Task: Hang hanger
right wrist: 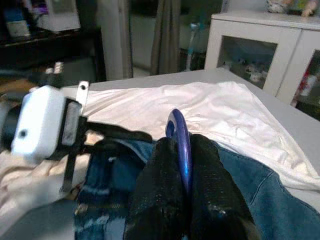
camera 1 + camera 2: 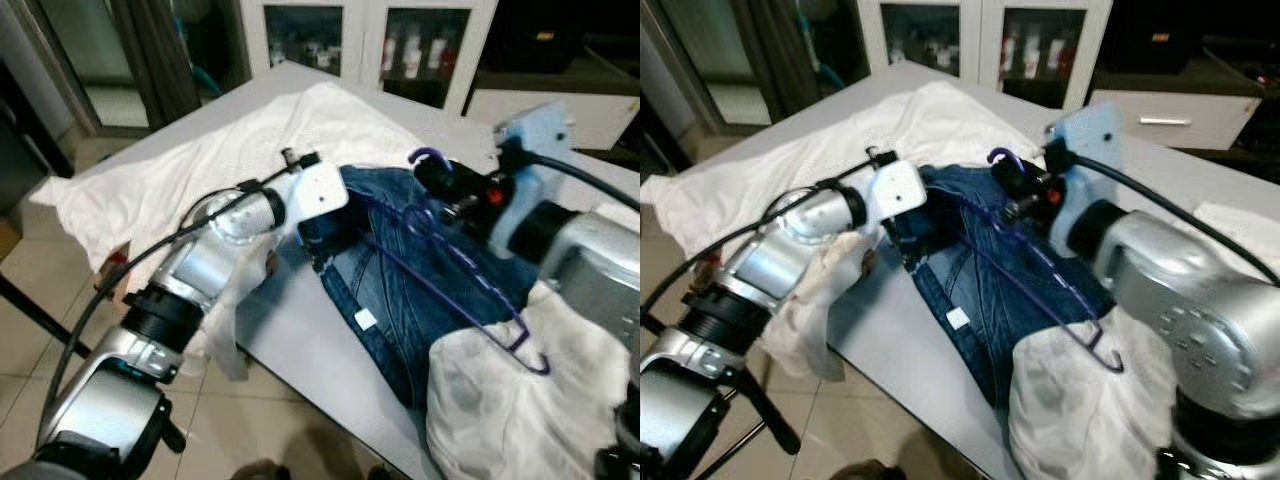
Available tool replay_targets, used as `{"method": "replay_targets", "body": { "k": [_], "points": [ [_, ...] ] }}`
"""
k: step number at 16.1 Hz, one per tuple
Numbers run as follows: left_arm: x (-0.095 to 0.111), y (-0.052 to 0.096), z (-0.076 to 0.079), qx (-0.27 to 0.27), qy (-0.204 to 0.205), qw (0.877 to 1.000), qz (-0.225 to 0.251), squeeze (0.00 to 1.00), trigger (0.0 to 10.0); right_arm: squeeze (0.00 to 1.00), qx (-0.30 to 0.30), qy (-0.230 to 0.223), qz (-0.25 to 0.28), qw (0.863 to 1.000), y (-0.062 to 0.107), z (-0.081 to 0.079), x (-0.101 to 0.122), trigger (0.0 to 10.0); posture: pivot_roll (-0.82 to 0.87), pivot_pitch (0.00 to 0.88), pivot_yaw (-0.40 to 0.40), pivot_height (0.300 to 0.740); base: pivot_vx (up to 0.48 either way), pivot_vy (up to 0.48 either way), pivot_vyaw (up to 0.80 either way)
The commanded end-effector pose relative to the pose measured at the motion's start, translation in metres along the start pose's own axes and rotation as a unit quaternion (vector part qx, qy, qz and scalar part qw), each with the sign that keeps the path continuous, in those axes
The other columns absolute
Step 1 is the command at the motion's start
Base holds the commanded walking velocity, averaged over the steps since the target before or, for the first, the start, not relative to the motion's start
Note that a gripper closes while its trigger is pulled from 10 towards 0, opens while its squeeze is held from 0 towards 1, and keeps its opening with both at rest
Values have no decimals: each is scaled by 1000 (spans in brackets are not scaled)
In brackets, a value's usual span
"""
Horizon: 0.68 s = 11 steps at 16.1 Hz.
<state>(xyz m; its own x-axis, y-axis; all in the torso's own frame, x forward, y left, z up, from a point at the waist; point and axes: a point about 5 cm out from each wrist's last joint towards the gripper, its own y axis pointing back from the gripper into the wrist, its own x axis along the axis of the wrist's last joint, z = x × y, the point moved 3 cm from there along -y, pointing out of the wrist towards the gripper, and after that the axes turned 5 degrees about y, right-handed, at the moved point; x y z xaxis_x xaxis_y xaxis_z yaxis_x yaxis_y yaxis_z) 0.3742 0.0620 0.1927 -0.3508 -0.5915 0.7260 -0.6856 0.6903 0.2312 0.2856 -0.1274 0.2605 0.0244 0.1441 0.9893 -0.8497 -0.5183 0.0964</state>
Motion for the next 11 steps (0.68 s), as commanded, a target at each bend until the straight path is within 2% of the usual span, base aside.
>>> {"method": "replay_targets", "body": {
  "k": [1, 2, 5, 8, 11],
  "points": [
    [11, -4, 5, -4, -16, 1000, 18, 0, 10000, 0, 6, -6, 3, 1000, -6, -7, 3, 10000, -76, 32, 20, 740, 0, 0, 0],
    [13, -7, 9, -8, -21, 999, 23, 0, 10000, 0, 18, -14, 10, 1000, -10, -13, 5, 10000, -75, 33, 18, 740, 0, 0, 0],
    [18, -9, 12, -5, -29, 999, 36, 0, 10000, 0, 12, -31, 6, 999, -17, -16, 4, 10000, -71, 33, 13, 740, 0, 0, 0],
    [24, -7, 11, -1, -20, 998, 52, 0, 10000, 0, -60, -67, -7, 996, -25, 1, -6, 10000, -70, 33, 13, 740, 0, 0, 0],
    [20, -8, 10, 5, 27, 999, 43, 0, 10000, 0, -117, -93, -13, 989, -26, 19, -16, 10000, -70, 31, 15, 740, 0, 0, 0]
  ]
}}
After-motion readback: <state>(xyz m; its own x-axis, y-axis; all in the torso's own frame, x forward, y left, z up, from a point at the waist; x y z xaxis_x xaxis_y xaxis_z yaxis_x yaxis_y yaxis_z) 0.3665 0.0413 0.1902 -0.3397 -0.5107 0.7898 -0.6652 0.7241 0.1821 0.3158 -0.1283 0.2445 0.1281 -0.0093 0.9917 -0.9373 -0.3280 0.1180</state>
